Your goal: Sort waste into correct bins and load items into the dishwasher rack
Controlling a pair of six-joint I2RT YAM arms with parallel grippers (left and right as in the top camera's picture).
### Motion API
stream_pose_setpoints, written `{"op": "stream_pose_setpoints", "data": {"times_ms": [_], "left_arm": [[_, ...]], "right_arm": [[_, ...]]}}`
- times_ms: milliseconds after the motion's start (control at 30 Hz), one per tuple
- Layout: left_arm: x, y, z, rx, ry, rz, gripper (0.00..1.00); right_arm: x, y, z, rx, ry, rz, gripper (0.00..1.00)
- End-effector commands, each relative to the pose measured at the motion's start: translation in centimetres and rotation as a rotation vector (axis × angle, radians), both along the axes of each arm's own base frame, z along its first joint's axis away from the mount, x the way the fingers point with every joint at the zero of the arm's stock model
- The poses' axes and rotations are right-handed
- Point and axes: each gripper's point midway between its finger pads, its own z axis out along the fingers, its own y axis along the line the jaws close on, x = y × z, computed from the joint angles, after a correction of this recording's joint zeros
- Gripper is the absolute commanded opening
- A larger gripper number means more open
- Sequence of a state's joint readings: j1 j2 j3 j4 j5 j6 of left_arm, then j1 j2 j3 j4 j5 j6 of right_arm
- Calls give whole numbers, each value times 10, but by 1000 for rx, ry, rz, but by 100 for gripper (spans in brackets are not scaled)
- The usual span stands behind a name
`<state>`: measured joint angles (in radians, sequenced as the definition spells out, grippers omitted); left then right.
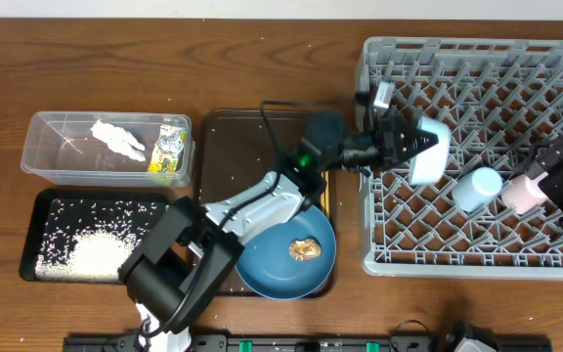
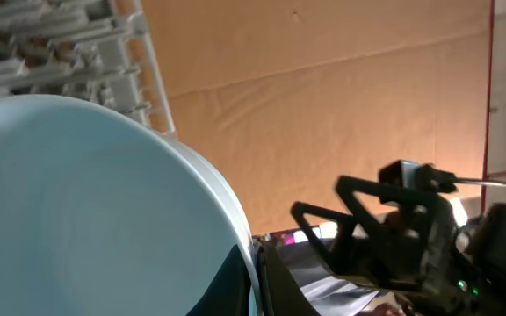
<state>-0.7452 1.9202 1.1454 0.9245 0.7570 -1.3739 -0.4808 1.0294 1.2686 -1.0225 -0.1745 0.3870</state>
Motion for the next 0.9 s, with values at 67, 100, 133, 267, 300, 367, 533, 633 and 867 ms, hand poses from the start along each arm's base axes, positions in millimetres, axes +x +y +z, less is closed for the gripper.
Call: {"op": "stream_pose_setpoints", "data": {"times_ms": [67, 100, 133, 267, 300, 367, 533, 633, 867], "left_arm": [[11, 7, -19, -4, 109, 96, 6], [12, 8, -20, -11, 107, 106, 6], [13, 9, -20, -19, 110, 112, 6], [12, 7, -29, -27, 142, 106, 6], [12, 6, -33, -24, 158, 104, 6], [12, 4, -34, -45, 142, 99, 6], [14, 1, -42, -103, 162, 87, 6], [17, 1, -56, -85, 180, 92, 6], [25, 8, -65, -63, 154, 92, 7]], "right_arm": [[-2, -2, 3, 0, -3, -15, 94], [-2, -2, 4, 0, -3, -15, 94], [-2, -2, 4, 0, -4, -15, 94], [-2, -2, 4, 0, -3, -15, 93], [-2, -2, 3, 0, -3, -15, 94], [-2, -2, 3, 1, -2, -15, 94], [-3, -1, 3, 2, 1, -16, 94], [-3, -1, 3, 2, 0, -15, 94], [-3, -1, 3, 2, 0, -16, 94]]}}
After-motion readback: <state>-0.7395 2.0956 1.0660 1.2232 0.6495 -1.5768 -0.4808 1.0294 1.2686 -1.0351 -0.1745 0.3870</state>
